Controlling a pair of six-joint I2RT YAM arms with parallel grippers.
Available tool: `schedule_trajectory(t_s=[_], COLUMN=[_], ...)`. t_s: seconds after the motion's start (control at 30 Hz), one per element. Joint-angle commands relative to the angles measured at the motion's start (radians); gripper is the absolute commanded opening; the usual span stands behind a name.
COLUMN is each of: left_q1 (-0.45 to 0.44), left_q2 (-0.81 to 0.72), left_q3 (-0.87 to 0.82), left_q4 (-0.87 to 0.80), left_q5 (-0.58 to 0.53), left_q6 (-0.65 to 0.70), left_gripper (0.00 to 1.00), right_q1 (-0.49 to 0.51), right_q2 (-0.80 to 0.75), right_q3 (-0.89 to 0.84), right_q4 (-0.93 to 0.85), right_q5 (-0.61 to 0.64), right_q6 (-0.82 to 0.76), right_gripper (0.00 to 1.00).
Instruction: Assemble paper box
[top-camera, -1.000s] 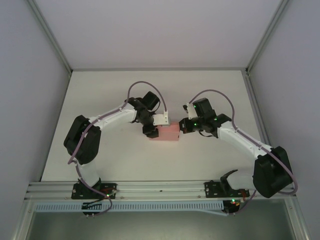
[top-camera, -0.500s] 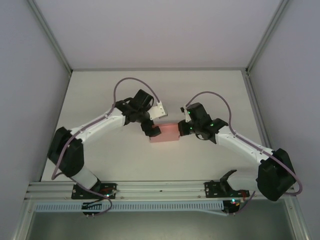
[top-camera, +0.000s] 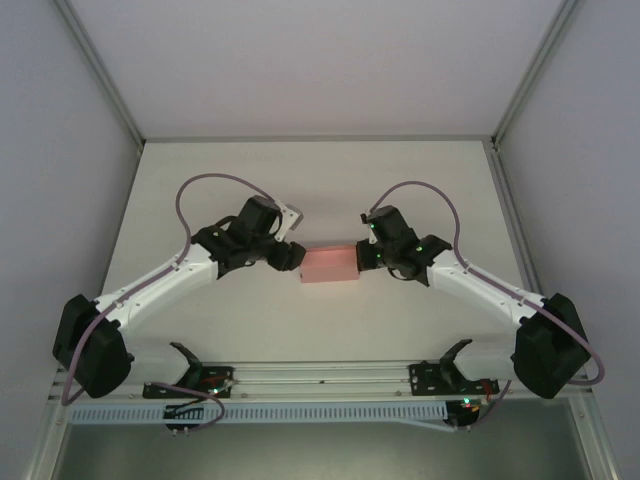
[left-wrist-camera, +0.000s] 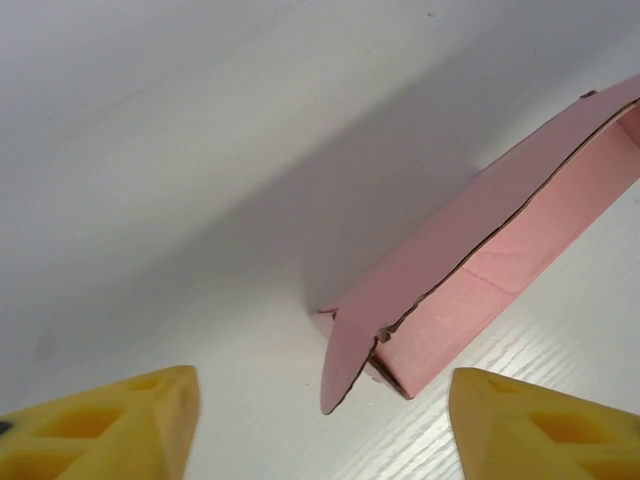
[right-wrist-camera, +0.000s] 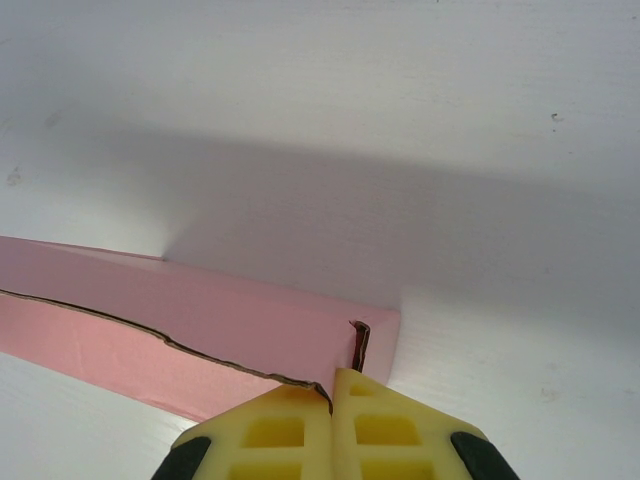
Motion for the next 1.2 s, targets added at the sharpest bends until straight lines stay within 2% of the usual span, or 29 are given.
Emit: schedule_trajectory(t_s=[0.0,0.1,0.27,0.33,0.37,0.57,0.67,0.9,1.0,1.17], left_q1=[0.001,0.002,0.001,0.001,0.002,-0.012,-0.016,-0.017,-0.016,-0.014], left_q2=[0.047,0.100,0.122,0.118,0.116,0.110,0.116,0.139,0.137,0.140], left_q3=[0.009,0.035,0.037,0.035,0.037,0.054,0.070,0.113,0.110,0.063], left_q4=[0.031,0.023,0.020,0.023,0.024,0.020,0.006,-0.003,-0.010,0.077], left_q5=[0.034,0.038,0.056,0.055,0.060,0.083,0.081,0.154,0.152,0.221], left_q6=[-0.020,-0.010,-0.007,-0.017,-0.024,-0.063,-0.102,-0.304,-0.376,-0.494], left_gripper=[0.57,0.41,0.30,0.14,0.11,0.10,0.00,0.00,0.00,0.00], right_q1=[0.009,0.010,0.009,0.009,0.010,0.029,0.044,0.105,0.122,0.173], right_q2=[0.013,0.014,0.017,0.022,0.026,0.051,0.060,0.091,0.092,0.092], right_q3=[0.029,0.029,0.030,0.031,0.032,0.055,0.065,0.099,0.095,0.082], right_q4=[-0.032,-0.032,-0.039,-0.039,-0.041,-0.063,-0.077,-0.113,-0.115,-0.083], right_q5=[0.009,0.008,0.009,0.011,0.009,0.029,0.053,0.145,0.174,0.201], right_q6=[0.022,0.020,0.020,0.020,0.022,0.018,0.022,0.070,0.110,0.159], right_gripper=[0.01,0.01,0.02,0.02,0.02,0.02,0.02,0.00,0.00,0.00])
